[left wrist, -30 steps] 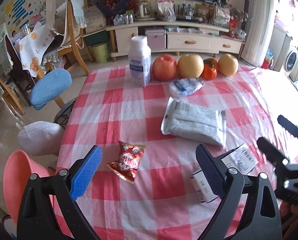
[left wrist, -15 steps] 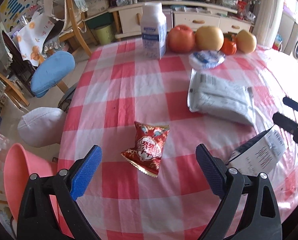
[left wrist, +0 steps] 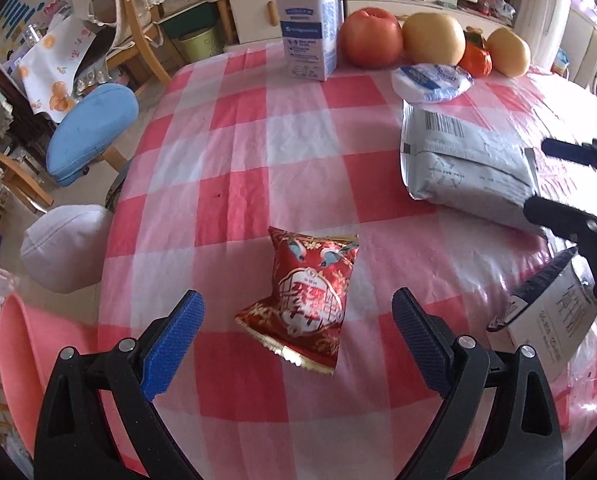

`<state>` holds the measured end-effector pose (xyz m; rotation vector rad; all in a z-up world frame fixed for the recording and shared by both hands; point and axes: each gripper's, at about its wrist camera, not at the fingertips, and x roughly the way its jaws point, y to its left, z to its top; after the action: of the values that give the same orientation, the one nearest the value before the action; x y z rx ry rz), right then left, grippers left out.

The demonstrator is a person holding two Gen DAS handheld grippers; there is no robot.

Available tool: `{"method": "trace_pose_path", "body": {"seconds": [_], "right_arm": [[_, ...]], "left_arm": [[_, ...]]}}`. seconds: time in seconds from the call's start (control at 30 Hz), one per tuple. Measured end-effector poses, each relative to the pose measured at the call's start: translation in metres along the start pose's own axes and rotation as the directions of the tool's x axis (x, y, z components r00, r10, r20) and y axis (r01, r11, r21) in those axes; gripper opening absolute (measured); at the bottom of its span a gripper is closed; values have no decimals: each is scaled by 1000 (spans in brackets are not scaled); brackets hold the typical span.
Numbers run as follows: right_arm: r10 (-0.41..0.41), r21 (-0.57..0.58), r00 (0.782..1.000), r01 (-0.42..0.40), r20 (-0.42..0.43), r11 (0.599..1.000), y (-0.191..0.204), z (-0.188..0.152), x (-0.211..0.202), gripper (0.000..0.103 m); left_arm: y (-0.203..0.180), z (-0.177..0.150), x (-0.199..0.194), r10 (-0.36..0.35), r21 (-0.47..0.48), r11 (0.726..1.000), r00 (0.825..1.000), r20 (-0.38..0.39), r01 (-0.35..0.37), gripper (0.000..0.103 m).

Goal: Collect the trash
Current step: 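Grasp the red snack packet with the left tool while the right tool grasps the grey packet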

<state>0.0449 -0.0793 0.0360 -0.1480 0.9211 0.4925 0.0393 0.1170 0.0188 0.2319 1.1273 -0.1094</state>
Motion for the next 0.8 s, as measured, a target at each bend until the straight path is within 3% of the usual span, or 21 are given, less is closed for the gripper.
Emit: {"method": "trace_pose_path", "body": {"seconds": [0.1, 0.27, 0.5, 0.6, 0.73, 0.8], "right_arm": [[1, -18, 1000, -2, -23, 1000, -4, 8, 11, 93], [57, -50, 996, -60, -62, 997, -5, 16, 27, 94], [94, -79, 991, -102, -99, 992, -6, 13, 38, 97], [37, -174, 994, -55, -103, 983, 5, 7, 40, 97], [43, -164, 996, -55, -72, 985, 5, 4, 40, 95], [47, -166, 997, -56, -60, 985, 5, 3, 38, 88]], "left_arm": [[-3, 2, 7, 4, 19, 1000, 1000, -13, -4, 76], [3, 5, 10, -21, 4, 1000, 1000, 0, 21, 72], [-3, 8, 10, -62, 11, 998, 998, 13, 61, 52], [-8, 10, 10, -62, 13, 998, 998, 14, 61, 51], [-11, 13, 9, -69, -1, 998, 998, 5, 69, 51], [-12, 14, 7, -79, -10, 997, 997, 7, 79, 50]]}}
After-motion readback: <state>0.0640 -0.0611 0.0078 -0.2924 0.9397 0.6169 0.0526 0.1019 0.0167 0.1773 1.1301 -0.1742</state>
